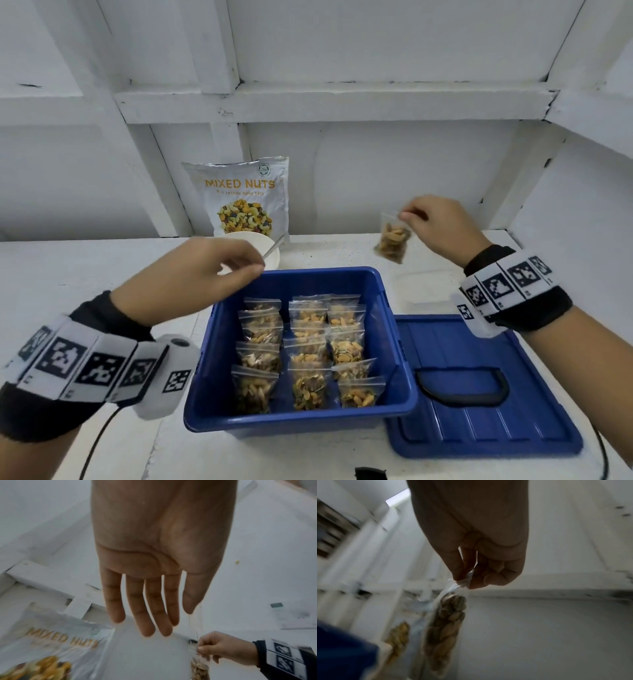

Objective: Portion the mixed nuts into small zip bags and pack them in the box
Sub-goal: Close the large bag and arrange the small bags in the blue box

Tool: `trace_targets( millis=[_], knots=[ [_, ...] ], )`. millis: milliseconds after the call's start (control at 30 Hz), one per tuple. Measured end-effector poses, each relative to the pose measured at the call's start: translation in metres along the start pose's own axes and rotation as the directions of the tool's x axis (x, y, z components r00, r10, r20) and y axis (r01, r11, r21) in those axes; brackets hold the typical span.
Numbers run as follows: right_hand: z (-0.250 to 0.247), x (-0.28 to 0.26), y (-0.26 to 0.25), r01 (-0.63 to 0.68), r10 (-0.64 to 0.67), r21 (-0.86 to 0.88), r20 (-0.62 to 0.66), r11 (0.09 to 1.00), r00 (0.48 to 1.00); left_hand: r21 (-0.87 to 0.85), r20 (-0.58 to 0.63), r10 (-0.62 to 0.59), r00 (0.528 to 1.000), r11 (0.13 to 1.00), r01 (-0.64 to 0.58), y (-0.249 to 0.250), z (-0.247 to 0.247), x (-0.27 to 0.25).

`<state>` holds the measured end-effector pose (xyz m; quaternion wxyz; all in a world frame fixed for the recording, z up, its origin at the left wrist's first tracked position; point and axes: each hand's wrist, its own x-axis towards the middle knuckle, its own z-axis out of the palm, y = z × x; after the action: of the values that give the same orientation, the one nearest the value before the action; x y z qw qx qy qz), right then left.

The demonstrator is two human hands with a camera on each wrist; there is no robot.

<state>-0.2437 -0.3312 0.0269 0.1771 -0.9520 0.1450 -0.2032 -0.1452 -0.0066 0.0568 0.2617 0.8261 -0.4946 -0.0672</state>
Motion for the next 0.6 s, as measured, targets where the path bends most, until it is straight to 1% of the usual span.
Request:
trace_targets(
  millis=[67,133,200,267,333,467,600],
  knots=[
    [-0.006,-0.008,-0.029,0.124,-0.124,0.039,-0.002,0.992,0.992,-0.059,-0.123,0.012,0.992,0.998,-0.02,0.014,0.004,0.007],
    [-0.01,-0.019,-0.055,0.211,-0.215,0.098,0.028,0.972,0.976,-0.129,-0.215,0.01,0.977,0.991,-0.038,0.027,0.011,0.014],
    [-0.012,-0.031,-0.077,0.288,-0.3,0.186,0.039,0.939,0.953,-0.166,-0.259,0.022,0.966,0.984,-0.067,0.036,0.02,0.019],
    [-0.014,-0.043,-0.093,0.334,-0.357,0.267,0.043,0.904,0.933,-0.206,-0.273,0.043,0.961,0.973,-0.102,0.042,0.028,0.02],
    [-0.015,-0.053,-0.103,0.346,-0.376,0.307,0.043,0.886,0.926,-0.231,-0.281,0.071,0.957,0.963,-0.139,0.046,0.033,0.018],
    [-0.019,-0.065,-0.109,0.316,-0.353,0.365,0.037,0.876,0.935,-0.237,-0.289,0.099,0.952,0.956,-0.171,0.047,0.037,0.013],
    [-0.019,-0.075,-0.105,0.25,-0.301,0.384,0.077,0.889,0.951,-0.16,-0.374,0.155,0.914,0.96,-0.228,0.046,0.038,0.01]
  ],
)
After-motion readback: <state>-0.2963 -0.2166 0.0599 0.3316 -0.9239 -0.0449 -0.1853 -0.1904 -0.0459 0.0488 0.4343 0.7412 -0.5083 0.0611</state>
